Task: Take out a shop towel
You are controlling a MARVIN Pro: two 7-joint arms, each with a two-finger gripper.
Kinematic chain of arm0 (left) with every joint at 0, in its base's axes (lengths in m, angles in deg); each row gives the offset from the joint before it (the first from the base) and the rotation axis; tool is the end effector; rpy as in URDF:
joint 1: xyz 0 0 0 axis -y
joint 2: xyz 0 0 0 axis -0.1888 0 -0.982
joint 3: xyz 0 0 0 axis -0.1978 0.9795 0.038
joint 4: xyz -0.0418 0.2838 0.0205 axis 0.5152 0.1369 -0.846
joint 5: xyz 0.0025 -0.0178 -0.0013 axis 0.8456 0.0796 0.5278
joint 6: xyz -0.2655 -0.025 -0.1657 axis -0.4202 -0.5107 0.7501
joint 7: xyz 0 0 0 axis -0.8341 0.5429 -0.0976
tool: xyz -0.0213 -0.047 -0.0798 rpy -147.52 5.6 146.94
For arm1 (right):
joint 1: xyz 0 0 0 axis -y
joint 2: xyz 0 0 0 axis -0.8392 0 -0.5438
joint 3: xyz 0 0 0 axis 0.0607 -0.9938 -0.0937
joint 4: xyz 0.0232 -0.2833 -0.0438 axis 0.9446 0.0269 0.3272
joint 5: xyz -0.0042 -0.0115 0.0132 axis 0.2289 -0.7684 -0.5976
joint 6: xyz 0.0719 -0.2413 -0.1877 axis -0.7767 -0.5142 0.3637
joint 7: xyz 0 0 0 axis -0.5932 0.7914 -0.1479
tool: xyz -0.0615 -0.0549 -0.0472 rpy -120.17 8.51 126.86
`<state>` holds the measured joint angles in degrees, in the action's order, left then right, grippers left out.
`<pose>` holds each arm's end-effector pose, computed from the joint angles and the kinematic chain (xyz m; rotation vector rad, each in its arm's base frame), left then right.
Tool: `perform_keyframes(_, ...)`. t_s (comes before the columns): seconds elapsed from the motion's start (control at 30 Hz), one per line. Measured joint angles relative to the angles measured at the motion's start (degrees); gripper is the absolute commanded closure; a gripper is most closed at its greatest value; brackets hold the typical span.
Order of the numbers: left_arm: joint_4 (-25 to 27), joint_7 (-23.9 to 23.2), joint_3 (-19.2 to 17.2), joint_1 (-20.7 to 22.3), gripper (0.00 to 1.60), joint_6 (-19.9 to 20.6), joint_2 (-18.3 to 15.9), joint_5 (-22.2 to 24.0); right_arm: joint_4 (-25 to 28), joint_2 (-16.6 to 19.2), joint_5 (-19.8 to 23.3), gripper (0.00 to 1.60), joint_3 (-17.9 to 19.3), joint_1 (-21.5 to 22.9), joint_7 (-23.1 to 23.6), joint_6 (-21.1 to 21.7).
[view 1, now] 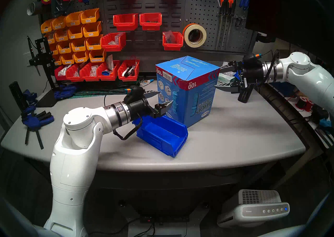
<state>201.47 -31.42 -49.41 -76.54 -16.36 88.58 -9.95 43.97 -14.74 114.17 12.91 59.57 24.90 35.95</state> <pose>0.3755 -0.0242 -0.1506 1.7227 -0.8238 1.6635 0.4648 -0.1491 -0.0213 -1.6283 -1.5702 -1.3968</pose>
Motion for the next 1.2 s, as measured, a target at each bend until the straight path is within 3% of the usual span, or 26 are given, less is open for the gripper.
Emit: perform_keyframes(1.2,-1.57,-3.85,-1.19,-0.99,0.00,-0.48,0.49,0.54,-5.94,-10.26,-0.97,0.00,0.02,1.30,-2.30,2.84)
